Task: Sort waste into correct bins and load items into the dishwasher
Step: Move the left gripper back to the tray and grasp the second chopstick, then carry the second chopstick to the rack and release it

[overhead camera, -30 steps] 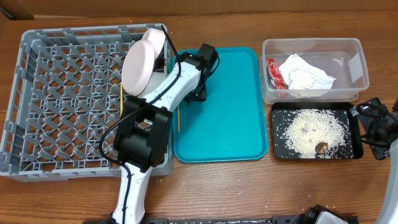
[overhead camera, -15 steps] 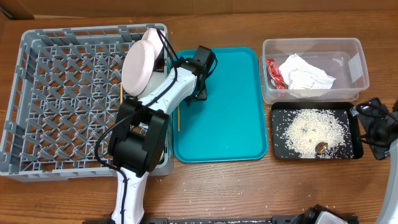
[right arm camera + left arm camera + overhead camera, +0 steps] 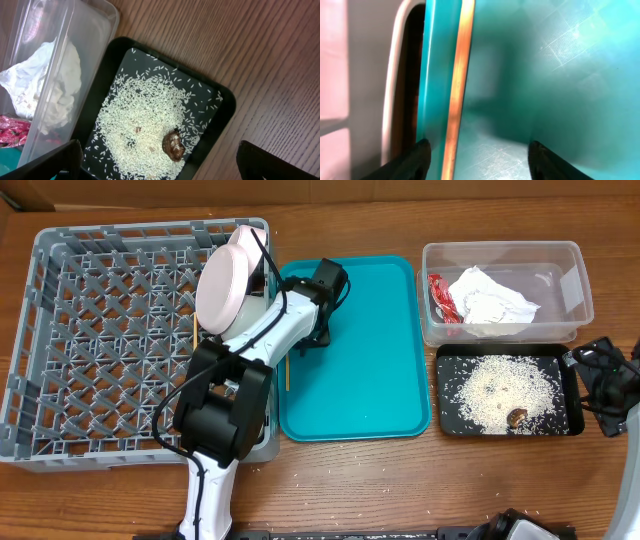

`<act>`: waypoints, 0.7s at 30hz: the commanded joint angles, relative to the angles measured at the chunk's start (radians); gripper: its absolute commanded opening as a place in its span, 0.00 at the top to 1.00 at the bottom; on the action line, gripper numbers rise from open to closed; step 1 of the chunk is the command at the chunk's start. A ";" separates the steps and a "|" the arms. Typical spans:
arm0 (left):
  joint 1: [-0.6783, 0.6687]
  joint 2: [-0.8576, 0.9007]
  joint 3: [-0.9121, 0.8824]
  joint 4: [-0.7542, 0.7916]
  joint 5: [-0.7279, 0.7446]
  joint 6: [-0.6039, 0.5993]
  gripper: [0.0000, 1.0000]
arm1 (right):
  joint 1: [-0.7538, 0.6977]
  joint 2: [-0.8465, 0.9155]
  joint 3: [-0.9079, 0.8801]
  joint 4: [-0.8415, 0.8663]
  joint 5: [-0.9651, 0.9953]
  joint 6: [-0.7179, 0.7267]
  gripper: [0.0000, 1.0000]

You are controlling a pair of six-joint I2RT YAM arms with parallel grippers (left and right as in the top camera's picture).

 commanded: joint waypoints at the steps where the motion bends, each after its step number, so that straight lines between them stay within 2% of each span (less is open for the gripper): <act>1: 0.013 0.097 -0.113 0.041 0.021 -0.020 0.32 | -0.004 -0.002 0.010 0.005 -0.001 -0.006 0.00; 7: 0.013 0.097 -0.155 0.097 0.073 -0.019 0.32 | -0.004 -0.002 0.010 0.005 -0.001 -0.006 0.00; 10: 0.013 0.097 -0.177 0.123 0.110 -0.019 0.35 | -0.004 -0.002 0.010 0.005 -0.001 -0.006 0.00; 11: 0.013 0.097 -0.182 0.129 0.126 -0.019 0.42 | -0.004 -0.002 0.010 0.005 -0.001 -0.006 0.00; 12: 0.013 0.097 -0.184 0.129 0.134 -0.019 0.55 | -0.004 -0.002 0.010 0.005 -0.001 -0.006 0.00; 13: 0.013 0.097 -0.184 0.130 0.142 -0.019 0.62 | -0.004 -0.002 0.010 0.005 -0.001 -0.006 0.00; 15: 0.013 0.097 -0.184 0.131 0.187 0.021 0.73 | -0.004 -0.002 0.010 0.005 -0.001 -0.006 0.00; 19: 0.011 0.097 -0.184 0.146 0.279 0.119 0.79 | -0.004 -0.002 0.010 0.005 -0.001 -0.006 0.00; 21: 0.011 0.097 -0.183 0.147 0.303 0.143 0.96 | -0.004 -0.002 0.010 0.005 -0.001 -0.006 0.00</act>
